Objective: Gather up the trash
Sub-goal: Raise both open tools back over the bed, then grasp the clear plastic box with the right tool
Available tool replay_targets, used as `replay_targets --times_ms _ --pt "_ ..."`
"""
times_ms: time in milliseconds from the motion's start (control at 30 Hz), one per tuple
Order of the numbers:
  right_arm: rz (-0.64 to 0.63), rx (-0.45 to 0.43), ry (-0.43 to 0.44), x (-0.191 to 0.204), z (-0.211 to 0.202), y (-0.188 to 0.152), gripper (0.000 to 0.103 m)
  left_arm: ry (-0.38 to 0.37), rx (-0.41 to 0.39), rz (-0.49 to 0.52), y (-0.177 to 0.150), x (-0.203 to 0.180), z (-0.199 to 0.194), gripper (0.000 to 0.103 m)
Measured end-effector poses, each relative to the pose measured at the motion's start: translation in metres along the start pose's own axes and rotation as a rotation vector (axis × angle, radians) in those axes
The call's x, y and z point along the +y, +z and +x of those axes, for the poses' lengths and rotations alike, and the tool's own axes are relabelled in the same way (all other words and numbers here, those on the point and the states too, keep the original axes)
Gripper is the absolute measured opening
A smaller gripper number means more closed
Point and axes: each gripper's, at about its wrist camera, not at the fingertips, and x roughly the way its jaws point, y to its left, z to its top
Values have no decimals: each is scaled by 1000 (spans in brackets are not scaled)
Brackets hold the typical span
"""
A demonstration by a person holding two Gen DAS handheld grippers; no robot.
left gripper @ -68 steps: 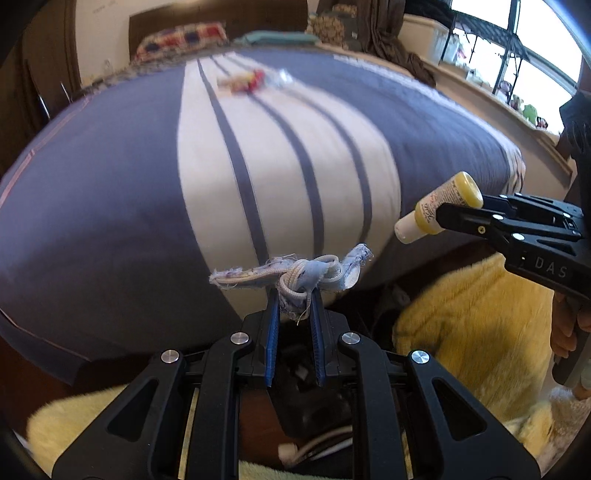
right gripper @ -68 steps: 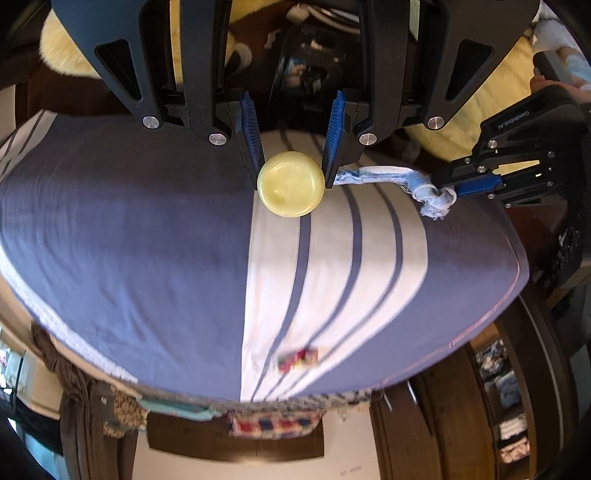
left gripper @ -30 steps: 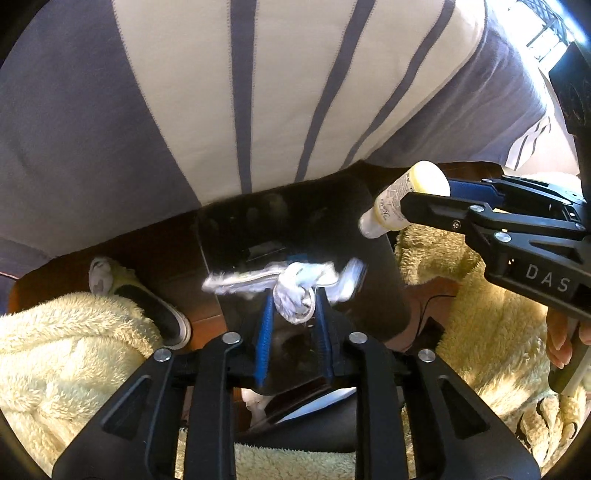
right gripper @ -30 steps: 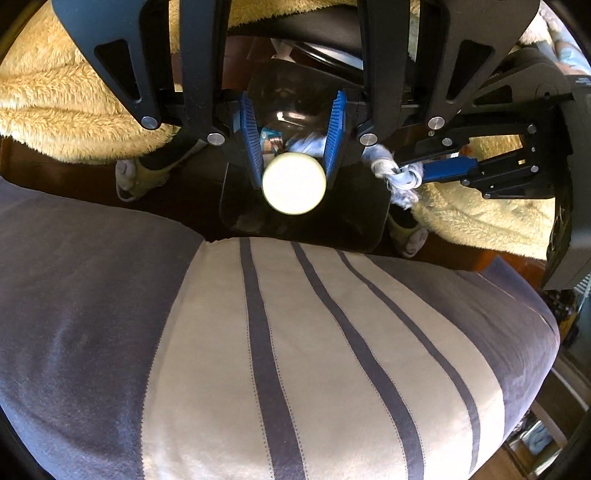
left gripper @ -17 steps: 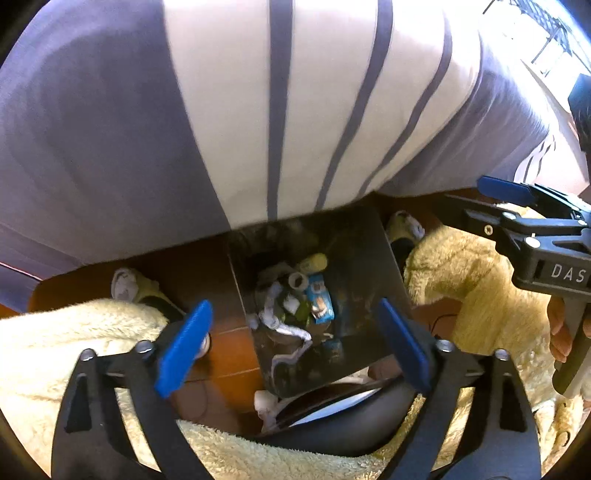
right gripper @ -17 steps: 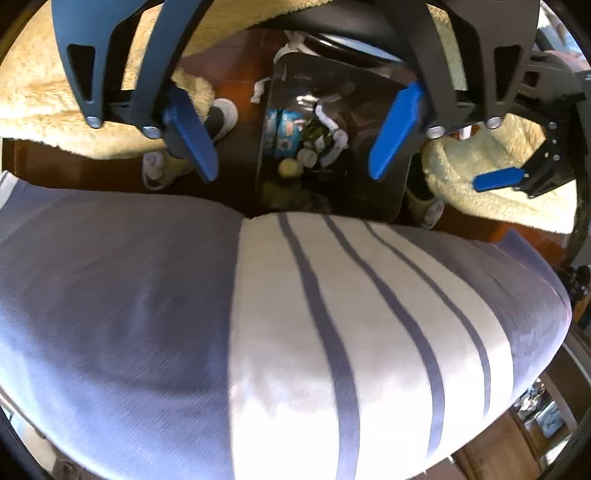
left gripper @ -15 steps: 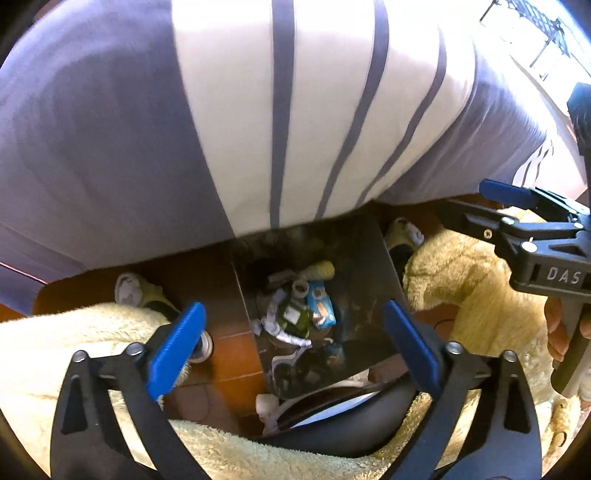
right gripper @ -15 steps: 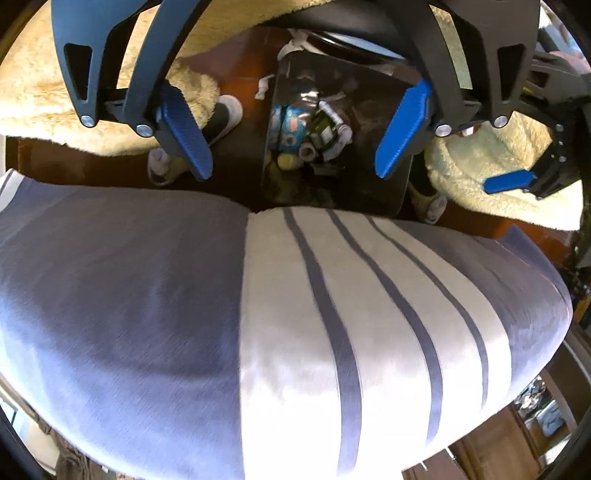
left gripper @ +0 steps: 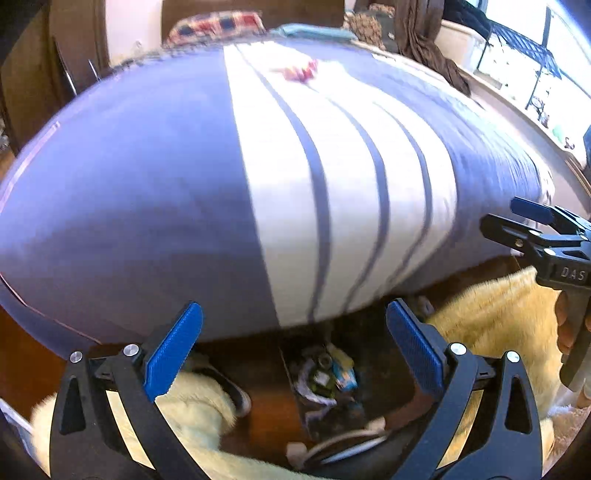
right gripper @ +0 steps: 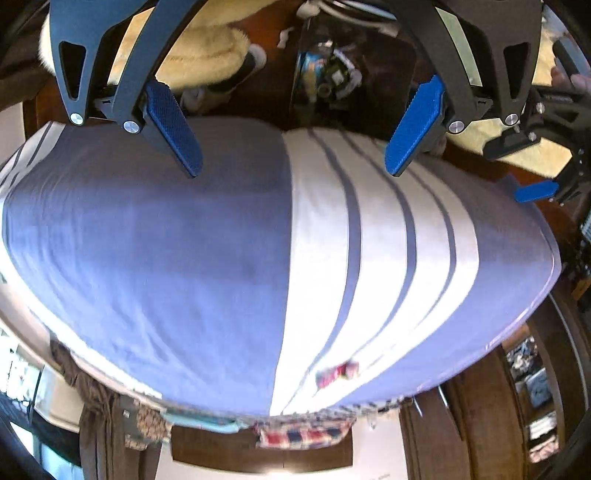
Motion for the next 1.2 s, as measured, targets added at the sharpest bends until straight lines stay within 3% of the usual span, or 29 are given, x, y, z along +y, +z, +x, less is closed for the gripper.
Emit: replay_targets --times_ms 200,533,1200 --pt "-10 -53 -21 -4 -3 34 99 52 -68 -7 43 15 -11 95" --pt "-26 -92 -49 -8 12 88 99 97 -95 2 103 34 1 95" --pt "-60 48 -6 9 141 179 99 79 -17 -6 173 46 83 95"
